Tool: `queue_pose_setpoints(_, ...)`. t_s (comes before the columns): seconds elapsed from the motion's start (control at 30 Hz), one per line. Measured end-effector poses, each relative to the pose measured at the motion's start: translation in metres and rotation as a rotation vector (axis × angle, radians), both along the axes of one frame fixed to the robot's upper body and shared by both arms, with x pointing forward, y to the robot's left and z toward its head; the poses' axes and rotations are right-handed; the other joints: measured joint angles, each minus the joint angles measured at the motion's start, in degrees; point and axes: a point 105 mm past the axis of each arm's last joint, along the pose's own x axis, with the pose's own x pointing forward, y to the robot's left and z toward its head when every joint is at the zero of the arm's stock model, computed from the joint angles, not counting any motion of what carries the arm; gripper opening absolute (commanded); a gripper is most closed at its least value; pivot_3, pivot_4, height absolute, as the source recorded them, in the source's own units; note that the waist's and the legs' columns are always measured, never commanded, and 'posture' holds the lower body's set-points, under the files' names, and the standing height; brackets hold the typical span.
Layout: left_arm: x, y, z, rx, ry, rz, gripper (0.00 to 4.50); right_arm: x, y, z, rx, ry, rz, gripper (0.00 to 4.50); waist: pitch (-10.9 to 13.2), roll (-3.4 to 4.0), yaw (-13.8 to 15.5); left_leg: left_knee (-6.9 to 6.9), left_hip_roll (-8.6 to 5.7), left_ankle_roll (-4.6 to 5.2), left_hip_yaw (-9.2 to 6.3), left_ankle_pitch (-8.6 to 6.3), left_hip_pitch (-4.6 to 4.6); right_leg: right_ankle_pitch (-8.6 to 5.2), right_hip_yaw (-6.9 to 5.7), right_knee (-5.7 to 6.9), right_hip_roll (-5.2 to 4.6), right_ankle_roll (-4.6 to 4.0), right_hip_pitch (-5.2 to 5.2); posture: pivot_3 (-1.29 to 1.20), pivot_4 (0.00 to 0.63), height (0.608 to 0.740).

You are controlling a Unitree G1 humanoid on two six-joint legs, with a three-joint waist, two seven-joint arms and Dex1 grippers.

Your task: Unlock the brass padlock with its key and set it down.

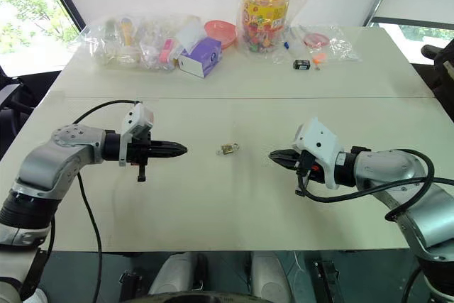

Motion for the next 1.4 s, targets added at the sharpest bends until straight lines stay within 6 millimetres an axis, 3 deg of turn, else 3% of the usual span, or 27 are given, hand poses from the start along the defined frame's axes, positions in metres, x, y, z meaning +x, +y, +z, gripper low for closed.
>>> queue_pose_setpoints(0.67,-0.001,0.004,-0.004,0.013,-0.02,-0.001,0.0,0.008,0.002,0.002,-0.054,-0.018,0.062,0.03,0.0,-0.01,0.0,0.01,0.0,0.0,0.02,0.0,0.01,0.0,0.0,0.0,-0.01,0.0,0.0,0.0,0.15,0.74)
queue_pose_setpoints(0.83,0.006,0.001,0.005,0.001,-0.064,-0.01,0.0,0.016,0.007,0.006,-0.079,-0.06,0.099,0.03,0.0,-0.01,0.0,0.01,-0.01,0.0,0.02,0.0,0.01,0.0,-0.01,-0.01,0.0,0.0,0.0,0.0,0.15,0.74)
queue_pose_setpoints(1.07,0.006,0.001,0.0,-0.005,-0.066,-0.019,0.0,0.032,0.02,0.003,-0.098,-0.069,0.168,0.03,0.0,0.02,0.0,0.01,0.01,0.0,0.02,0.0,0.01,0.0,0.0,0.02,0.0,0.0,-0.03,0.0,0.15,0.74)
queue_pose_setpoints(1.17,0.008,0.0,-0.003,-0.009,-0.065,-0.019,0.0,0.041,0.026,-0.002,-0.104,-0.057,0.2,0.92,0.0,0.02,0.0,0.02,-0.01,0.0,0.06,0.0,0.01,0.01,-0.01,0.02,0.0,0.0,-0.03,0.0,0.15,0.74)
queue_pose_setpoints(1.4,0.01,-0.008,-0.008,-0.019,-0.072,-0.024,0.0,0.059,0.053,-0.015,-0.175,-0.027,0.358,4.46,0.0,0.03,-0.4,0.02,0.02,0.0,0.1,0.0,0.02,0.01,-0.01,0.09,-0.01,0.0,-0.1,0.0,0.15,0.74)
